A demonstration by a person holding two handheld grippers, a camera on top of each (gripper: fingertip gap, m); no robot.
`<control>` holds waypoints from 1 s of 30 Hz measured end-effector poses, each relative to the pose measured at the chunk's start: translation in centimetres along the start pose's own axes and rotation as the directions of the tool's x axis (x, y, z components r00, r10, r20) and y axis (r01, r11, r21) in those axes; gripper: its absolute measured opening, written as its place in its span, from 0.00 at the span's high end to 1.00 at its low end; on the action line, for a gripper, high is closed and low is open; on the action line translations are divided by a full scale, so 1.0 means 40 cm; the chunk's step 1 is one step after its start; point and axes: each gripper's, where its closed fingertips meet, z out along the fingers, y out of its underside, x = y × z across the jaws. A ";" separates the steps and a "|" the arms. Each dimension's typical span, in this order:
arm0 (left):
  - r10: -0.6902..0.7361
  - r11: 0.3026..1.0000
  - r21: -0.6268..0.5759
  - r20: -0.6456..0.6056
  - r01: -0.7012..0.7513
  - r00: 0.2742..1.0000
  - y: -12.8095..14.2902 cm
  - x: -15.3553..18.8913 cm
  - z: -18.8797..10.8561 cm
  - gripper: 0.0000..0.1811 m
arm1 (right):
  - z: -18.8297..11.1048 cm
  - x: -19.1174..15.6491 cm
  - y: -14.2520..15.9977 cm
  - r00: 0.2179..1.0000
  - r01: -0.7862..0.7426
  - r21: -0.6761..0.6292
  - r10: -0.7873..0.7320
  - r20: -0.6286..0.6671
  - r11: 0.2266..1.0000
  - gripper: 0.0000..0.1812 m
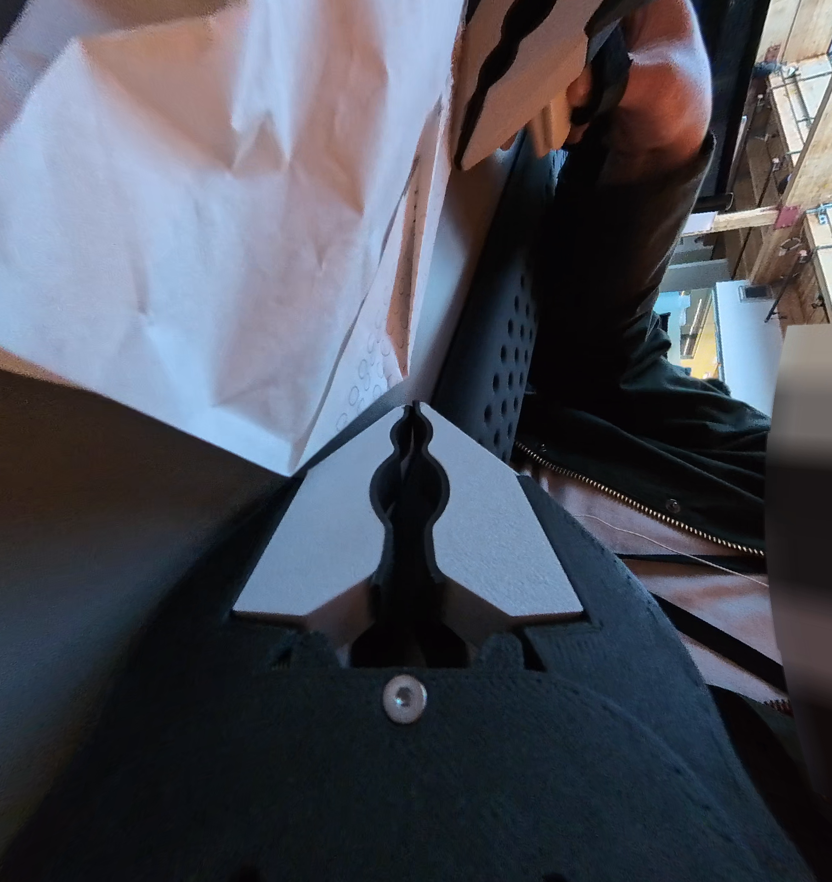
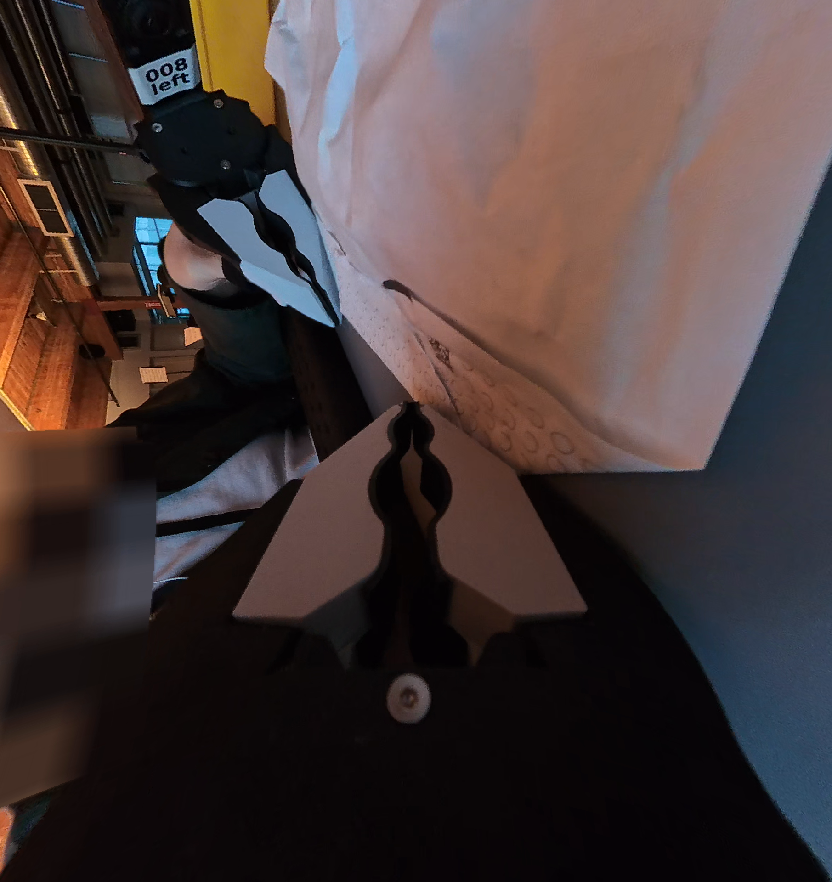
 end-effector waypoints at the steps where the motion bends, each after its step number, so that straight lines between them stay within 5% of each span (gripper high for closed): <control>1: 0.009 1.000 0.010 0.006 -0.009 1.000 -0.001 -0.002 -0.005 1.00 | 0.000 -0.001 0.000 1.000 0.015 0.013 -0.015 -0.003 1.000 0.99; 5: 0.215 0.971 0.120 -0.060 -0.207 0.975 -0.029 0.071 -0.024 1.00 | -0.011 -0.037 0.028 0.983 0.184 0.049 -0.183 -0.027 0.982 1.00; 7: 0.420 0.896 0.151 0.021 -0.418 0.907 -0.039 0.103 -0.031 1.00 | -0.047 -0.139 0.024 0.911 0.394 0.201 -0.410 0.045 0.897 1.00; 9: 0.637 0.735 0.138 0.195 -0.664 0.746 -0.053 0.116 -0.033 1.00 | -0.105 -0.225 0.016 0.689 0.700 0.374 -0.714 -0.128 0.609 1.00; 10: 0.714 0.637 0.108 0.290 -0.763 0.637 -0.062 0.118 -0.032 0.90 | -0.128 -0.242 0.014 0.545 0.820 0.386 -0.782 -0.303 0.422 1.00; 12: 0.789 0.464 -0.003 0.456 -0.886 0.412 -0.078 0.108 -0.029 0.81 | -0.170 -0.234 -0.004 0.338 0.937 0.292 -0.712 -0.616 0.192 0.92; 14: 0.809 0.318 -0.153 0.558 -0.936 0.184 -0.087 0.088 -0.023 0.78 | -0.141 -0.172 0.004 0.243 0.964 0.081 -0.714 -0.657 0.253 0.88; 16: 0.821 0.216 -0.319 0.571 -0.923 -0.006 -0.083 0.064 -0.008 0.73 | -0.120 -0.088 0.000 0.113 0.935 -0.170 -0.715 -0.690 0.312 0.72; 19: 0.834 0.141 -0.494 0.527 -0.858 -0.166 -0.083 0.028 0.016 0.73 | -0.090 -0.034 -0.011 -0.166 0.862 -0.462 -0.745 -0.646 0.209 0.72; 22: 0.800 0.012 -0.620 0.476 -0.785 -0.365 -0.098 0.018 0.023 0.79 | -0.046 -0.018 -0.012 -0.308 0.798 -0.592 -0.770 -0.558 0.110 0.76; 26: 0.773 -0.078 -0.684 0.418 -0.725 -0.477 -0.102 0.013 0.028 0.83 | -0.020 -0.017 -0.019 -0.402 0.759 -0.650 -0.755 -0.518 0.042 0.83; 30: 0.808 -0.125 -0.700 0.340 -0.703 -0.482 -0.088 -0.005 0.040 0.96 | -0.016 -0.013 -0.018 -0.345 0.786 -0.615 -0.777 -0.527 0.068 0.85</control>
